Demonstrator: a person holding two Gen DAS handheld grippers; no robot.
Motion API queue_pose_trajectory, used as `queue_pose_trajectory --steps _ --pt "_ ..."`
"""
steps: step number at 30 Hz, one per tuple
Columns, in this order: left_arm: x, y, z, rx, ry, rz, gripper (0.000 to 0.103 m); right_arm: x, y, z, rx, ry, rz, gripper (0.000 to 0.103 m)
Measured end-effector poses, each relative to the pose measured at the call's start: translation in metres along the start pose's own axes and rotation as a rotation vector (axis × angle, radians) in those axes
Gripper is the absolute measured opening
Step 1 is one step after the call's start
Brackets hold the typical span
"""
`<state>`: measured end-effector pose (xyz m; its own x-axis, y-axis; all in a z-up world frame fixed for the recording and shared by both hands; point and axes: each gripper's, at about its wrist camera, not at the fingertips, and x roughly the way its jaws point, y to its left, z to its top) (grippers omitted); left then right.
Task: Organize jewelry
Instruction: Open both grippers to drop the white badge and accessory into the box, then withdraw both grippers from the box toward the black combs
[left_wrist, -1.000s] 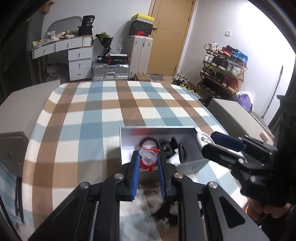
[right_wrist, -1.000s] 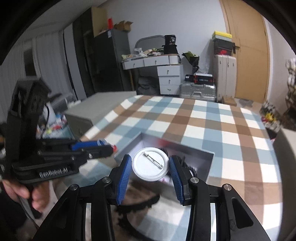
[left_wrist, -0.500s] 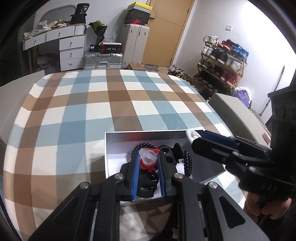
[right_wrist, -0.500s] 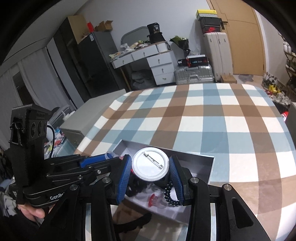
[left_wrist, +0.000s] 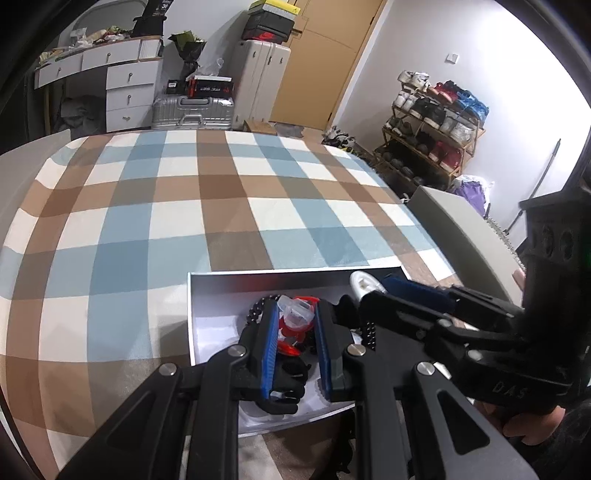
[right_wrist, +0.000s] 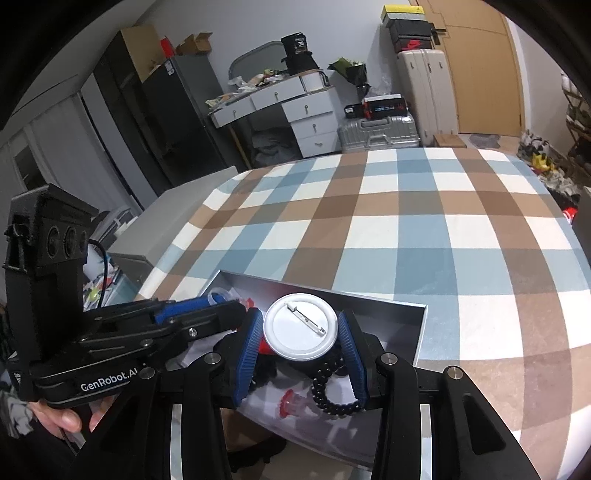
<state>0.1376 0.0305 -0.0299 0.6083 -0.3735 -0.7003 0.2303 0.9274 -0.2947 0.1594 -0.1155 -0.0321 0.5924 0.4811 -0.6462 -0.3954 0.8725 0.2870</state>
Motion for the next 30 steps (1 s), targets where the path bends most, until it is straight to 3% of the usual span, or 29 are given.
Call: queue_pose_trajectory --steps 2,4,5,7,17,21,25,30 --pt "0.002 -0.003 0.000 0.027 0.018 0.031 0.023 -0.003 0.001 0.000 0.003 -0.012 -0.003 0.043" --pt "-0.001 -0.005 -0.001 0.035 0.008 0.046 0.050 -0.006 0.001 -0.001 0.007 -0.016 0.011 0.044" --pt "-0.005 -0.005 -0.002 0.033 -0.010 0.047 0.052 -0.008 0.001 -0.001 0.010 -0.022 0.017 0.050" --pt "-0.009 -0.005 -0.002 0.031 -0.022 0.052 0.059 -0.014 0.000 -0.002 0.017 -0.046 0.019 0.053" --pt "-0.028 -0.013 -0.010 0.045 -0.053 0.091 0.060 -0.046 0.005 -0.005 -0.014 -0.109 -0.032 0.074" --pt "-0.038 -0.019 -0.013 0.058 -0.070 0.111 0.061 -0.056 0.008 -0.007 -0.022 -0.117 -0.036 0.078" --pt "-0.050 -0.022 -0.018 0.057 -0.101 0.130 0.075 -0.069 0.014 -0.011 -0.035 -0.132 -0.042 0.083" --pt "-0.057 -0.022 -0.032 0.037 -0.109 0.133 0.076 -0.083 0.021 -0.023 -0.063 -0.138 -0.051 0.089"
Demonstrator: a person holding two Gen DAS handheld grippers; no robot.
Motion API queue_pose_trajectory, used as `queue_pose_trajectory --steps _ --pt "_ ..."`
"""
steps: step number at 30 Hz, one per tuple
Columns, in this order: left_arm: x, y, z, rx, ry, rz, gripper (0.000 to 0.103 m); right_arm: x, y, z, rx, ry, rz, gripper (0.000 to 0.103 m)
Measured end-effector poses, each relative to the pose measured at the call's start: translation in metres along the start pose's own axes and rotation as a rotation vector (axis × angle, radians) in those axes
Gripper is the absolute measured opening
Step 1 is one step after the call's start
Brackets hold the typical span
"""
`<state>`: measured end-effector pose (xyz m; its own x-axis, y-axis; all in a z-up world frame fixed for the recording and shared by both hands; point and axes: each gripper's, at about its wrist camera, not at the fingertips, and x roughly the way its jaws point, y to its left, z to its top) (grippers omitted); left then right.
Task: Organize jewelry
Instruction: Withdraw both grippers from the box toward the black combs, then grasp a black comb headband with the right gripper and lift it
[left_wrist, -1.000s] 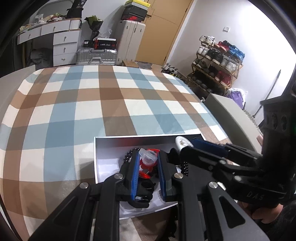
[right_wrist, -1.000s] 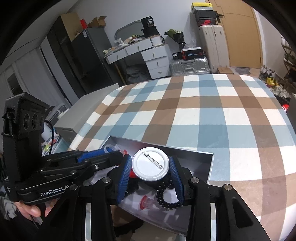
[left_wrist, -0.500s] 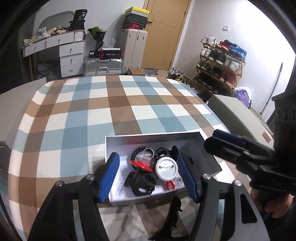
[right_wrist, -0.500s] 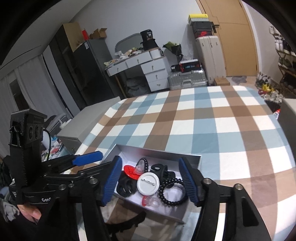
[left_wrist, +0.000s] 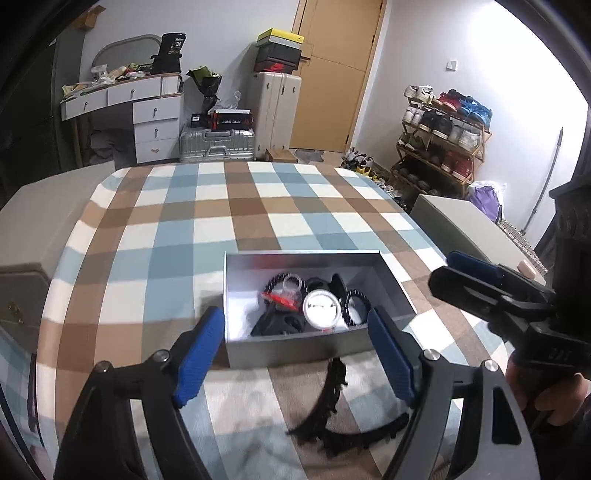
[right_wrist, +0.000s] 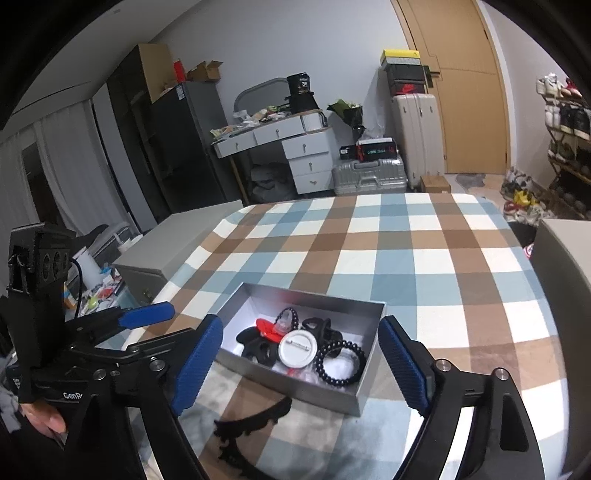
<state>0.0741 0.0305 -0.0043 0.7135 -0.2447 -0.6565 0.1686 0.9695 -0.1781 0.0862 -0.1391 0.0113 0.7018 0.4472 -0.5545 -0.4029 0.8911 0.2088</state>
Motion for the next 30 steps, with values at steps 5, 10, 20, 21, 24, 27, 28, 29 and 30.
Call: queue_pose_trajectory --steps 5,10,20,21,24,27,28,29,30 --pt "-0.011 0.008 -0.015 -0.089 -0.014 0.057 0.088 -0.013 0.008 -0.012 -0.035 0.003 -0.015 0.092" --pt "-0.029 0.010 -0.027 -0.101 -0.079 0.142 0.099 -0.028 0.012 -0.030 -0.038 -0.011 -0.007 0.103" --pt "-0.038 0.015 -0.070 -0.120 -0.048 0.180 0.100 -0.021 0.029 -0.089 -0.101 0.105 0.041 0.103" --pt "-0.038 0.015 -0.074 -0.126 -0.033 0.177 0.100 -0.019 0.030 -0.094 -0.103 0.115 0.042 0.103" --pt "-0.038 0.019 -0.086 -0.148 -0.004 0.181 0.100 -0.007 0.036 -0.107 -0.113 0.161 0.022 0.103" --pt "-0.043 0.021 -0.094 -0.166 -0.005 0.199 0.100 0.002 0.037 -0.116 -0.076 0.193 -0.012 0.103" --pt "-0.044 0.022 -0.096 -0.171 -0.007 0.204 0.100 0.006 0.036 -0.118 -0.049 0.209 -0.015 0.103" --pt "-0.045 0.024 -0.098 -0.180 -0.009 0.209 0.100 0.009 0.035 -0.120 -0.023 0.220 -0.015 0.103" --pt "-0.046 0.026 -0.101 -0.190 -0.011 0.212 0.100 0.011 0.035 -0.122 -0.001 0.219 -0.027 0.103"
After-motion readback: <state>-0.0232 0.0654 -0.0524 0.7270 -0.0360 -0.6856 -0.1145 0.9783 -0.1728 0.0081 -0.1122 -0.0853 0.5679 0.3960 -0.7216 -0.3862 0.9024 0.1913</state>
